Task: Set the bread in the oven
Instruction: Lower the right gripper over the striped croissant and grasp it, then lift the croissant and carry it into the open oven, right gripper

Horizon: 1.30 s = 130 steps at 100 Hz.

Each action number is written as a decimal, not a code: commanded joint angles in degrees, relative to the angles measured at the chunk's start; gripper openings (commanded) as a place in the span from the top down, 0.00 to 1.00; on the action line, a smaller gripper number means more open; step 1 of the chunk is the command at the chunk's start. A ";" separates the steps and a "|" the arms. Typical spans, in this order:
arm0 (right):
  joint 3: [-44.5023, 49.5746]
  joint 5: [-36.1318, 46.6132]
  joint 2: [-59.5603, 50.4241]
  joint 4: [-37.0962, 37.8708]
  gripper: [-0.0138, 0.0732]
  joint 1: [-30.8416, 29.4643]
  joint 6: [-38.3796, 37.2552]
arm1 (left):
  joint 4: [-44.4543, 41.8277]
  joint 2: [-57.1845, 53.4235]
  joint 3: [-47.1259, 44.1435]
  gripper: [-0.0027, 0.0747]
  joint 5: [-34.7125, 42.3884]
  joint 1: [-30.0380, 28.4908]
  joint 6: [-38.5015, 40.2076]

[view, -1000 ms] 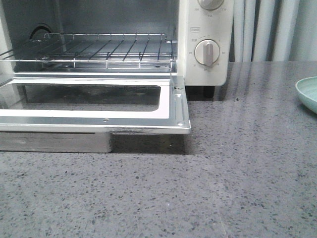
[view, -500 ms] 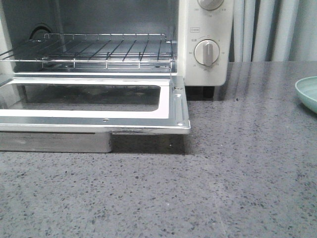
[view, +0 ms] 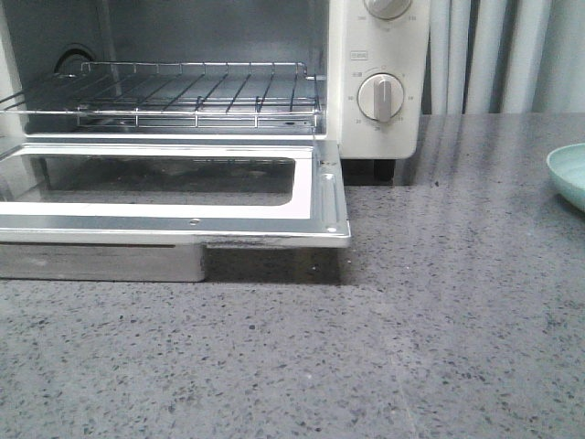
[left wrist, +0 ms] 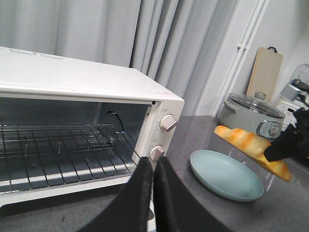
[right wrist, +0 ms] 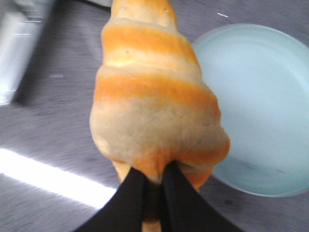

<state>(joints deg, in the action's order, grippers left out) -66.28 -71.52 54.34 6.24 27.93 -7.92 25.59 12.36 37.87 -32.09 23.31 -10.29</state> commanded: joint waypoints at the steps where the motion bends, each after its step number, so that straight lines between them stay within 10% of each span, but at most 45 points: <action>1: -2.37 -3.26 -1.34 -2.86 0.92 4.33 1.54 | 1.55 0.86 1.51 0.99 4.85 0.03 -0.09; 47: -10.76 3.81 16.45 -2.12 0.92 23.44 9.10 | 1.55 0.86 1.51 0.99 5.73 0.03 -0.09; 70: -22.97 5.05 30.70 15.30 0.92 30.73 9.49 | 1.55 0.86 1.51 0.99 5.73 0.03 -0.09; 130: -33.79 16.10 46.16 32.99 0.92 27.67 9.49 | 2.33 0.86 1.51 0.99 5.51 0.03 -0.09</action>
<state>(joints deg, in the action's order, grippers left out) -98.02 -58.46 102.31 35.32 57.11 1.18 26.06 12.36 37.87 -30.78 23.31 -10.29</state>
